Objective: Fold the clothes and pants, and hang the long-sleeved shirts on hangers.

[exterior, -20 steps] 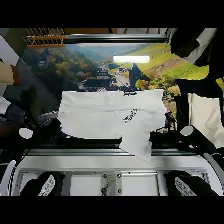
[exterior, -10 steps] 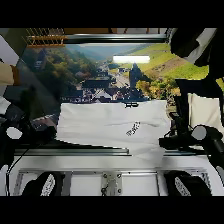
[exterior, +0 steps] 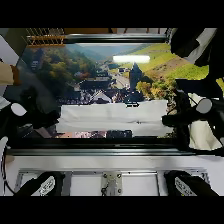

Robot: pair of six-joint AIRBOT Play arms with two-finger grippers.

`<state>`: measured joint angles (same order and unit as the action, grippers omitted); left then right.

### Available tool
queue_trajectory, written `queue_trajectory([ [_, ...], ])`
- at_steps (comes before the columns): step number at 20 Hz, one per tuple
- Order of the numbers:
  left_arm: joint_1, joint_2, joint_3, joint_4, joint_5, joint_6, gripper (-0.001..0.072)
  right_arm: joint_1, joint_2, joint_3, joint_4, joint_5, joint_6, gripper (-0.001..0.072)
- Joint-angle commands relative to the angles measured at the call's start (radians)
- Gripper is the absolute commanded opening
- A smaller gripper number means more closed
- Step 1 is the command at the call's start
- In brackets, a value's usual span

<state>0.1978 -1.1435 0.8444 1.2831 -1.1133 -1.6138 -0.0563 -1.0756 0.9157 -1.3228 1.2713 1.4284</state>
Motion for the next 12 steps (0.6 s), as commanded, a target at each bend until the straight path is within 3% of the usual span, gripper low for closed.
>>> queue_trajectory([
  [1,-0.035,-0.179,0.157,0.000,0.018,0.001,0.0007,0.002,-0.172,0.146,0.001,-0.056,-0.003,0.0007],
  [6,-0.034,-0.380,0.325,-0.005,0.011,0.002,0.0007,0.002,-0.345,0.246,0.017,-0.133,-0.003,0.0008],
  [12,-0.034,-0.520,0.434,-0.081,-0.010,0.002,0.0007,0.002,-0.408,0.248,0.098,-0.269,-0.003,0.0013],
])
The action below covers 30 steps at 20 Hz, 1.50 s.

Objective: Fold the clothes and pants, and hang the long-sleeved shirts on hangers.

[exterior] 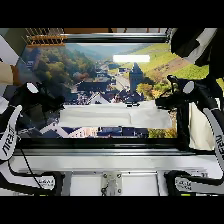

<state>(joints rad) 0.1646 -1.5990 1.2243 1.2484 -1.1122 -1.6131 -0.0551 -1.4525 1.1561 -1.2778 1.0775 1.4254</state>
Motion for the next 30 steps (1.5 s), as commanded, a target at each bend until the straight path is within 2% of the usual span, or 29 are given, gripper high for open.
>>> queue_trajectory([
  [1,-0.001,-0.075,0.070,-0.055,-0.011,0.002,0.0007,0.001,-0.033,0.008,0.077,-0.099,0.000,0.0020],
  [2,-0.001,-0.080,0.080,-0.067,-0.003,0.002,0.0037,0.001,-0.033,0.008,0.108,-0.129,0.000,0.0034],
  [3,-0.001,-0.080,0.092,-0.075,0.009,0.001,0.0348,0.001,-0.032,0.008,0.145,-0.156,0.000,0.0231],
  [4,-0.001,-0.080,0.111,-0.074,0.014,0.001,0.0594,0.001,-0.032,0.008,0.183,-0.186,0.000,0.0555],
  [5,-0.001,-0.080,0.141,-0.073,0.006,0.001,0.0618,0.000,-0.031,0.012,0.211,-0.208,0.000,0.0678],
  [6,0.005,-0.078,0.179,-0.072,-0.008,0.001,0.0619,-0.002,-0.027,0.024,0.225,-0.218,-0.001,0.0677],
  [10,0.029,-0.012,0.283,-0.069,-0.052,0.002,0.0618,-0.051,0.027,0.058,0.228,-0.182,-0.051,0.0677],
  [13,0.022,0.061,0.264,-0.070,-0.093,0.002,0.0618,-0.154,0.042,0.056,0.228,-0.009,-0.170,0.0678],
  [15,-0.004,0.122,0.192,-0.070,-0.071,0.010,0.0596,-0.240,0.041,0.027,0.228,0.084,-0.237,0.0678],
  [17,-0.047,0.179,0.107,-0.072,-0.028,0.010,0.0080,-0.333,0.039,-0.029,0.229,0.097,-0.255,0.0704],
  [18,-0.074,0.201,0.066,-0.073,-0.006,0.009,0.0007,-0.373,0.032,-0.053,0.244,0.101,-0.280,0.0717],
  [21,-0.174,0.243,-0.023,-0.074,0.025,0.004,0.0007,-0.459,-0.033,-0.084,0.325,0.132,-0.345,0.0717],
  [25,-0.311,0.243,-0.068,-0.073,0.025,-0.026,0.0007,-0.462,-0.138,-0.084,0.358,0.134,-0.405,0.0717],
  [30,-0.430,0.241,-0.034,-0.074,0.084,-0.064,0.0008,-0.441,-0.216,-0.084,0.404,0.129,-0.424,0.0716],
])
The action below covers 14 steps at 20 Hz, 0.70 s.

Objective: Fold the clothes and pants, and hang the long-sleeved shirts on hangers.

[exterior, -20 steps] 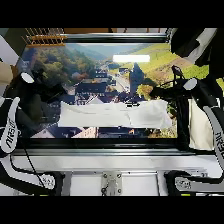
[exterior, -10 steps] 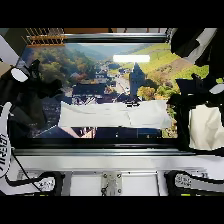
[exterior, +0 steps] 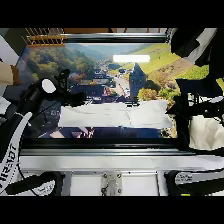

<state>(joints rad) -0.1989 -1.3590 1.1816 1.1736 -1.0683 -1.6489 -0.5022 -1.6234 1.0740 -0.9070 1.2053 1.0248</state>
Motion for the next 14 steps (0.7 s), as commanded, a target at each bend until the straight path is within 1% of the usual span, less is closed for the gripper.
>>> queue_trajectory([
  [1,-0.084,0.001,0.011,0.001,0.064,-0.028,0.0007,0.013,-0.055,-0.002,0.050,0.004,-0.025,0.0716],
  [6,-0.141,0.001,0.011,0.002,0.116,-0.036,0.0007,0.104,-0.079,-0.002,0.141,0.018,-0.027,0.0715],
  [9,-0.151,0.001,0.011,0.002,0.129,-0.043,0.0007,0.169,-0.084,-0.002,0.152,0.016,-0.027,0.0713],
  [11,-0.151,0.001,0.011,0.002,0.129,-0.043,0.0007,0.193,-0.084,-0.002,0.152,0.014,-0.027,0.0699],
  [12,-0.151,0.001,0.011,0.002,0.129,-0.043,0.0007,0.197,-0.084,-0.002,0.152,0.014,-0.028,0.0517],
  [13,-0.151,0.001,0.011,0.002,0.130,-0.043,0.0007,0.196,-0.084,-0.002,0.151,0.011,-0.027,0.0283],
  [14,-0.151,0.001,0.011,0.002,0.131,-0.043,0.0007,0.192,-0.083,-0.002,0.151,0.010,-0.027,0.0115],
])
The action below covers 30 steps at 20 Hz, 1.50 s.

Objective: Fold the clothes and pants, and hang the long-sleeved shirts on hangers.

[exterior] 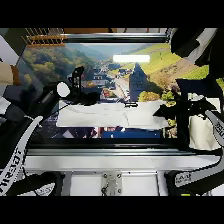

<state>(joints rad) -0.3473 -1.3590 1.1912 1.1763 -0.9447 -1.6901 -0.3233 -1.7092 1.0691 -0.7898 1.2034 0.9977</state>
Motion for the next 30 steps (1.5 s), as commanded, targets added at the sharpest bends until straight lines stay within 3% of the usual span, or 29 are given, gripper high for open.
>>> queue_trajectory([
  [1,-0.003,0.001,0.001,-0.001,0.009,-0.002,0.0008,0.011,0.005,0.004,0.031,0.008,0.000,0.0058],
  [2,-0.003,0.001,-0.003,-0.002,0.017,-0.002,0.0007,0.006,0.011,0.004,0.027,0.009,0.001,0.0009],
  [5,-0.026,-0.026,-0.013,-0.002,0.036,-0.010,0.0006,-0.002,0.044,0.050,-0.083,0.026,0.097,0.0009],
  [9,-0.102,-0.192,0.104,-0.002,0.030,-0.008,0.0007,0.002,0.092,0.240,-0.285,0.201,0.239,0.0009],
  [16,-0.260,-0.543,0.426,-0.002,0.000,-0.008,0.0007,0.100,0.137,0.594,-0.318,0.457,0.431,0.0009],
  [23,-0.316,-0.766,0.689,-0.002,-0.132,-0.008,0.0007,0.324,0.137,0.821,-0.394,0.489,0.494,0.0008],
  [30,-0.315,-0.805,0.781,-0.002,-0.154,-0.009,0.0006,0.458,0.137,0.883,-0.396,0.489,0.511,0.0009],
])
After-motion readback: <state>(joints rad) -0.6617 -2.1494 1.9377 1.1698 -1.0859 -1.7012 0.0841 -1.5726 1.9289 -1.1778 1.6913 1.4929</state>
